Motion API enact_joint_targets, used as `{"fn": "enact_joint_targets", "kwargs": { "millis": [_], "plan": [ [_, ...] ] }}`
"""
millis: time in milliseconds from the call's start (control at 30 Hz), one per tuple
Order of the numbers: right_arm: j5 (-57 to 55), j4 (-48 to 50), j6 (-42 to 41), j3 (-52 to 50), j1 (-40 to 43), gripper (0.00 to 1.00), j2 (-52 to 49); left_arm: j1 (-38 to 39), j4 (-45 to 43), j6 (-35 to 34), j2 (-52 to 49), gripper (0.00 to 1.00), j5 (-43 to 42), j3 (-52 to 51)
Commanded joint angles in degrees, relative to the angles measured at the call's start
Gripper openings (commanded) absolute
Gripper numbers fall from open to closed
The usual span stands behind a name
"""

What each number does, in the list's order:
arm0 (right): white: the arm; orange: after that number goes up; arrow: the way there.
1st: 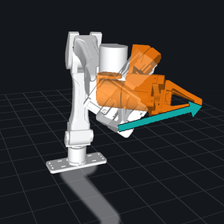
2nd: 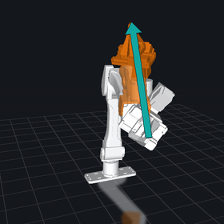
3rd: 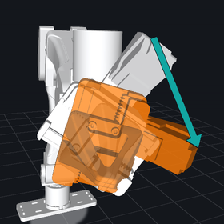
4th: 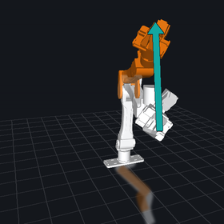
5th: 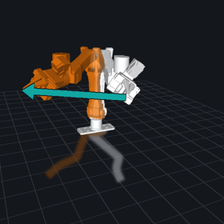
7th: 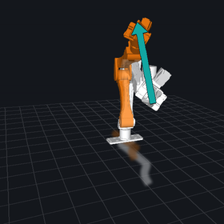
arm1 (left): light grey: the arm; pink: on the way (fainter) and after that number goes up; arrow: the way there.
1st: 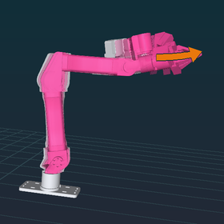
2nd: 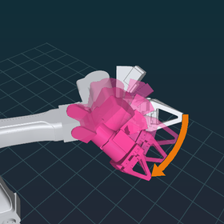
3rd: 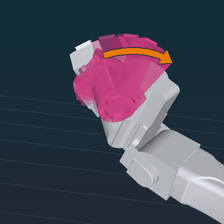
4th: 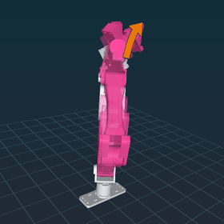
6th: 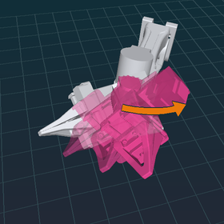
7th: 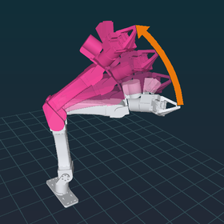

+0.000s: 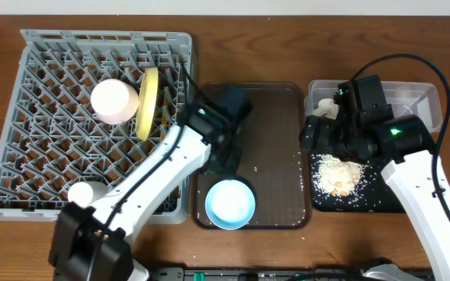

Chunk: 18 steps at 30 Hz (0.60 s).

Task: Sort waste into correct bins and load items into the dishwasher
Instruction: 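Reach the left gripper to the blue bowl and grasp its rim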

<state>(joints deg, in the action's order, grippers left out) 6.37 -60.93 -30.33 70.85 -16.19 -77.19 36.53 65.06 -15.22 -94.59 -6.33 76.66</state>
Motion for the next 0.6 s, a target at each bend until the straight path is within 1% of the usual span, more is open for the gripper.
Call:
{"fn": "enact_joint_targets", "kwargs": {
  "millis": [0, 133, 200, 233, 300, 367, 433, 500, 533, 567],
  "plan": [
    [-0.6, 0.0, 0.8, 0.9, 0.5, 0.94, 0.6, 1.4, -1.1, -0.1, -2.2, 0.48, -0.5, -5.9],
    [-0.6, -0.2, 0.8, 0.9, 0.5, 0.94, 0.6, 1.4, -4.7, -1.2, -3.3, 0.48, 1.9, -11.1],
    [-0.5, -0.2, 0.8, 0.9, 0.5, 0.94, 0.6, 1.4, -7.9, -1.3, -3.8, 0.47, 2.2, -13.4],
    [-0.5, -0.2, 0.8, 0.9, 0.5, 0.94, 0.6, 1.5, -9.7, -1.9, -3.9, 0.47, 1.9, -14.4],
    [-0.6, -0.2, 0.8, 0.9, 0.5, 0.94, 0.6, 1.6, -13.3, -2.1, -4.1, 0.47, -1.7, -16.5],
    [-0.6, -0.3, 0.8, 0.9, 0.5, 0.94, 0.6, 1.7, -16.4, -2.1, -4.2, 0.38, -6.4, -17.9],
    [-0.6, -0.4, 0.8, 0.9, 0.5, 0.94, 0.6, 1.7, -19.4, -2.1, -4.2, 0.27, -10.4, -18.3],
    [-0.6, -0.3, 0.8, 0.9, 0.5, 0.94, 0.6, 1.7, -22.2, -2.5, -4.2, 0.19, -11.5, -18.3],
    [-0.6, -0.2, 0.8, 0.9, 0.5, 0.94, 0.6, 1.7, -23.8, -2.8, -4.2, 0.13, -11.4, -18.3],
    [-0.6, -0.2, 0.8, 0.9, 0.5, 0.94, 0.6, 1.5, -25.0, -2.9, -4.2, 0.11, -11.4, -18.3]
  ]
}}
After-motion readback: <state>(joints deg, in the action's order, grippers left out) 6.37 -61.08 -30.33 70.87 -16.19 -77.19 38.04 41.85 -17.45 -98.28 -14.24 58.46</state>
